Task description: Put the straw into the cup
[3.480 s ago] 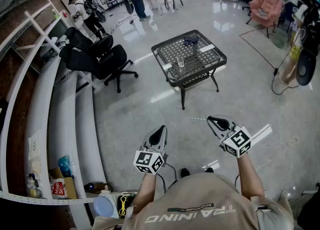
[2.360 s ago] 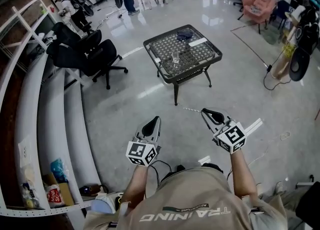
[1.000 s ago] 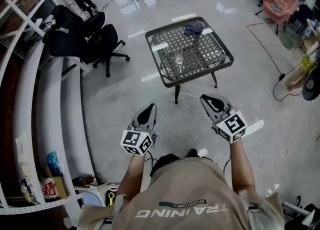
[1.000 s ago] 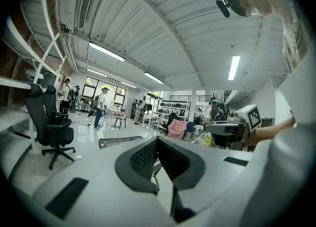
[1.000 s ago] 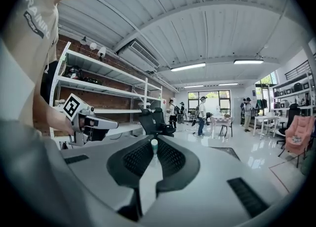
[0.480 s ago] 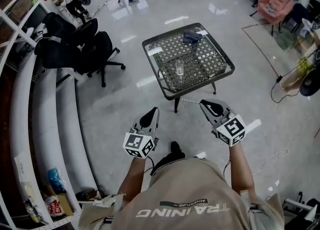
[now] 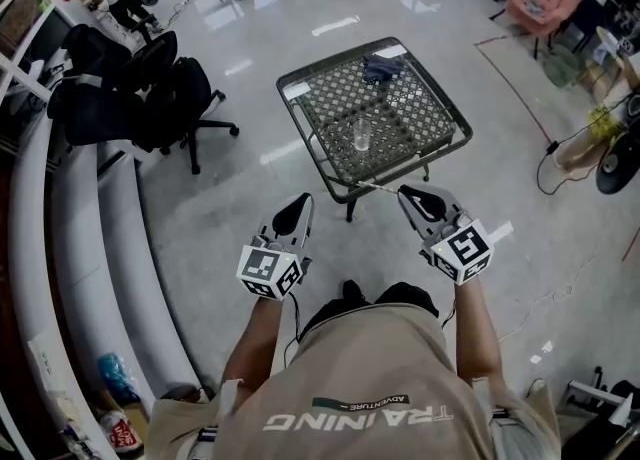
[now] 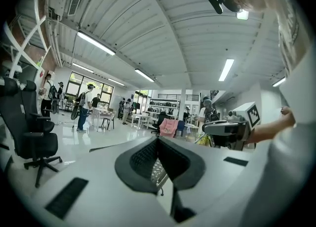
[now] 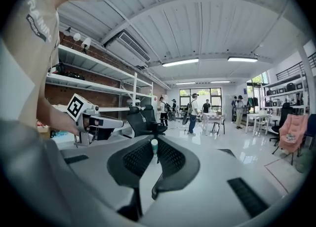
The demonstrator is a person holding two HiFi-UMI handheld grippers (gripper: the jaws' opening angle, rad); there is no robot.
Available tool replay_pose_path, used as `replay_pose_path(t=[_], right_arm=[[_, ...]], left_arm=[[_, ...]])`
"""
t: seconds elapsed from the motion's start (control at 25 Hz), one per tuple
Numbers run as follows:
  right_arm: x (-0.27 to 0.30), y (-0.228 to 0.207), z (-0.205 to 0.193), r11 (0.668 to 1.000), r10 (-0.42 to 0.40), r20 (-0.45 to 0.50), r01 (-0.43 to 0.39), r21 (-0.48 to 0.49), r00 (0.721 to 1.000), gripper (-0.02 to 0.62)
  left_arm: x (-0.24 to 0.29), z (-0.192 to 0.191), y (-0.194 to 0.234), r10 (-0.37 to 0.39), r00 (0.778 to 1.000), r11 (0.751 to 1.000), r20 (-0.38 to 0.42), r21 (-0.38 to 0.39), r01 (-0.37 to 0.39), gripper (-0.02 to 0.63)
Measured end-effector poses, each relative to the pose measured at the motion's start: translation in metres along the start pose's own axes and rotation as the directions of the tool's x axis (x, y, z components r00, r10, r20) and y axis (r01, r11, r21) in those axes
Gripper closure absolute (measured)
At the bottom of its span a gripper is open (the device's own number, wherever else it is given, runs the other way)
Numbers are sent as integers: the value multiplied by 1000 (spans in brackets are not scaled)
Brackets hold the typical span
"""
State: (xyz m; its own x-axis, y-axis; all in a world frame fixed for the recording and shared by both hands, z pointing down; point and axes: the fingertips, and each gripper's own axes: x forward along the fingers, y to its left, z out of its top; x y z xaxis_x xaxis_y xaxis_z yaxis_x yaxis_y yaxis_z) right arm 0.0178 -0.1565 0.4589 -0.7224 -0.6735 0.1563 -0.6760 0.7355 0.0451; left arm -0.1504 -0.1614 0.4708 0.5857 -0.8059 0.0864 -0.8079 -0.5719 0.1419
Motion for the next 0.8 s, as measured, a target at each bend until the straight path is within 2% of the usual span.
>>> replay_pose_path(t=[0.28,0.52,0.8], right_arm=[[21,-7,-2,1000,4,-17,-4,8,1000,560],[34,-32,-6,1000,14,-11,-14,21,1000,560],[66,-76,2,999,44,12,-44,-4,999,560]], left_arm=[[16,-5,19,-8,1000,1000,-20,-19,8,589],[40,-5,22,-10,999,1000,-31,-17,10,589],[78,7,39,24,999,1000,-30,-7,-25,589]])
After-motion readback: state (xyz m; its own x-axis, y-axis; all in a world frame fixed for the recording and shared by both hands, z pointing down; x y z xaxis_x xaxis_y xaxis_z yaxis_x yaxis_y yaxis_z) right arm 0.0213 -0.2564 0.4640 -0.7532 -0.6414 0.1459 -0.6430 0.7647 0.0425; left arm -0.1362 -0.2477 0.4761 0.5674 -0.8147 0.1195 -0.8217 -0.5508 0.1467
